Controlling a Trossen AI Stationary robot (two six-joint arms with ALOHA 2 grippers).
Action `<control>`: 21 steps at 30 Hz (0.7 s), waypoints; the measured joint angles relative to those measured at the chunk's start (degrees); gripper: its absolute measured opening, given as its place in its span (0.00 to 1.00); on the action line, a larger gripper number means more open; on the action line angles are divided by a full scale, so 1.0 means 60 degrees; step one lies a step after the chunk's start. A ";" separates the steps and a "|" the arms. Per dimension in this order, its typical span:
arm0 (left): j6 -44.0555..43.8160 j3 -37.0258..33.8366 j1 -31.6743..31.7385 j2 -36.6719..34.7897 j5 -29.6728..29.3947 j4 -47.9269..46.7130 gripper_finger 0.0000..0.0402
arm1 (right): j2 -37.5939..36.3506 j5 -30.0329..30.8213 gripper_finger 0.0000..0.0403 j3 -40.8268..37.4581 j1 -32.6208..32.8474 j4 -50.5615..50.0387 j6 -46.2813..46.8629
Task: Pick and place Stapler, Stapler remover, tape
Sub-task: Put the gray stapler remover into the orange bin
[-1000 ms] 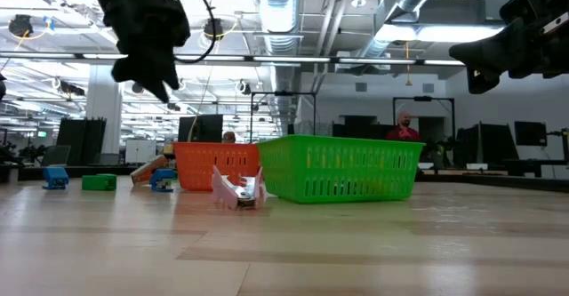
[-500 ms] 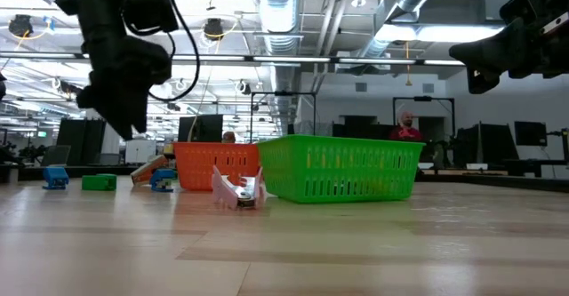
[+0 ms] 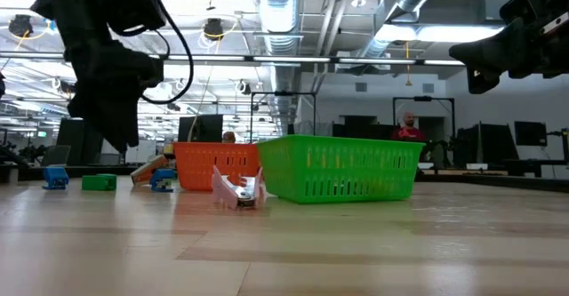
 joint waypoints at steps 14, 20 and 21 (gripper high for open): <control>-0.0210 -0.0456 -0.0807 0.0157 -0.1311 0.0943 0.52 | 0.0004 0.0000 0.00 0.0002 0.0002 0.0000 -0.0001; -0.0210 -0.0453 -0.0870 0.0487 -0.1831 0.1297 0.56 | 0.0003 0.0000 0.00 0.0003 0.0002 0.0000 -0.0002; -0.0210 -0.0453 -0.0868 0.0532 -0.1856 0.1390 0.58 | 0.0000 0.0000 0.00 0.0000 0.0000 0.0000 -0.0001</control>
